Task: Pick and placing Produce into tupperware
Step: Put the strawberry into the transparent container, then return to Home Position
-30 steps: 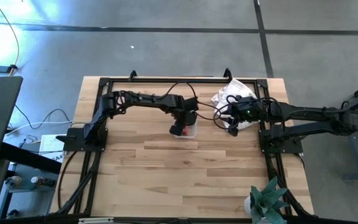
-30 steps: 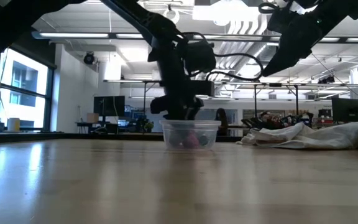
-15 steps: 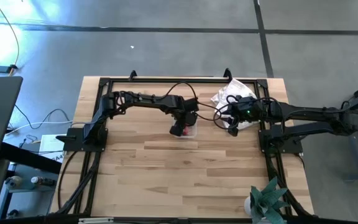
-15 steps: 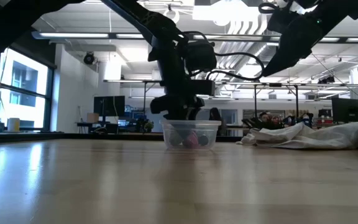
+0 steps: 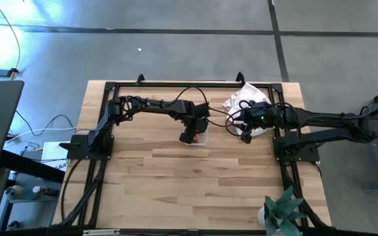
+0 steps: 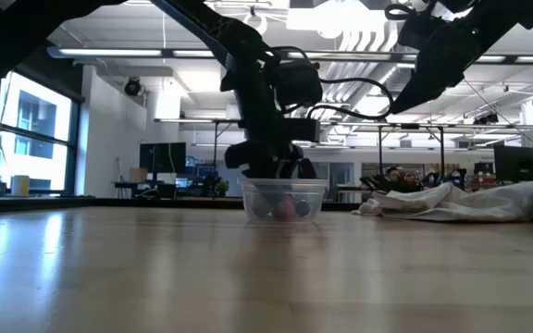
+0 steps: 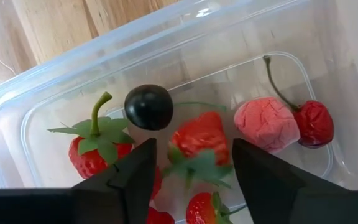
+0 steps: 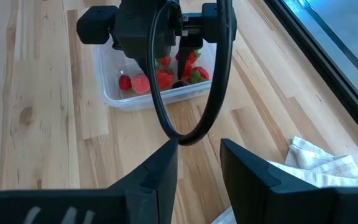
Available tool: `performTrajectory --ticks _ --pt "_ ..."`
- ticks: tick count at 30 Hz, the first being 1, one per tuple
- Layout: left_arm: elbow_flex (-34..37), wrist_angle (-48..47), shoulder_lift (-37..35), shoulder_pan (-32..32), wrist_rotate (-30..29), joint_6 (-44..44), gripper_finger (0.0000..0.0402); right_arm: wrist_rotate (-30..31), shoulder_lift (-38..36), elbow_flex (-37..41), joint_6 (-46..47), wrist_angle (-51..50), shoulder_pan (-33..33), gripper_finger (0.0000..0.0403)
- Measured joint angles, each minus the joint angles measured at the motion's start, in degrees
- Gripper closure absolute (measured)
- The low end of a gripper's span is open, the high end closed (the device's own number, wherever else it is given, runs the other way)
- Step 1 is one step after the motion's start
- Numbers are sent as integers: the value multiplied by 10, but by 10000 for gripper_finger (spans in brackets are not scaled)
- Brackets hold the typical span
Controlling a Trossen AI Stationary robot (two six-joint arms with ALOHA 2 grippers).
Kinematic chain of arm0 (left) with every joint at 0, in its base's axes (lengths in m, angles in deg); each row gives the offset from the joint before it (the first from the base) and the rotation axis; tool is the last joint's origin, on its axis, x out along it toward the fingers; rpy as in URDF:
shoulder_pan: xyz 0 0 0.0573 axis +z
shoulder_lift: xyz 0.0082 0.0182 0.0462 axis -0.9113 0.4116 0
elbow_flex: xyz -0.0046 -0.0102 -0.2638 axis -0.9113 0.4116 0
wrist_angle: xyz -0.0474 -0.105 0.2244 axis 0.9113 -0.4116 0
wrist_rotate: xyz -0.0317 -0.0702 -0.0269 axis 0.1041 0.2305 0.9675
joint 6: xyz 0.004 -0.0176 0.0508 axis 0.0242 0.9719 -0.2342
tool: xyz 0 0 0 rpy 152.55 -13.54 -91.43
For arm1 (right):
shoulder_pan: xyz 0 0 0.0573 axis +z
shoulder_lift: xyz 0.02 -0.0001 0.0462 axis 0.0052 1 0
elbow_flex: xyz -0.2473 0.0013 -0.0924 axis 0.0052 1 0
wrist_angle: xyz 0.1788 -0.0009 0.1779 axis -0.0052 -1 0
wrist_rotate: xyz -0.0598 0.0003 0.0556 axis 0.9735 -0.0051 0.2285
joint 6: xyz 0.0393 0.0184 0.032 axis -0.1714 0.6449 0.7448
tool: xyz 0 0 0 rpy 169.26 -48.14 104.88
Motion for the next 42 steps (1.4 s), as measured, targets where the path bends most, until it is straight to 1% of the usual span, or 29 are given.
performTrajectory --ticks 5,10,14,20,23,25,31,42 --pt "-1 -2 0 0 1 0 184 0 0 0 0 0 0 291" --pt "-39 -47 -1 0 4 0 191 0 0 0 0 0 0 291" --pt "-91 -107 -2 2 4 0 205 0 0 0 0 0 0 291" --pt "-167 -227 -4 2 -44 -4 223 0 0 0 0 0 0 291" --pt "-185 -274 -4 2 -52 4 231 0 0 0 0 0 0 291" --pt "-185 -289 -11 2 -53 10 236 0 0 0 0 0 0 291" --pt "-180 -317 -65 2 -48 33 258 0 0 0 0 0 0 291" --pt "-180 -334 -243 -4 -47 63 308 0 0 0 0 0 0 291"
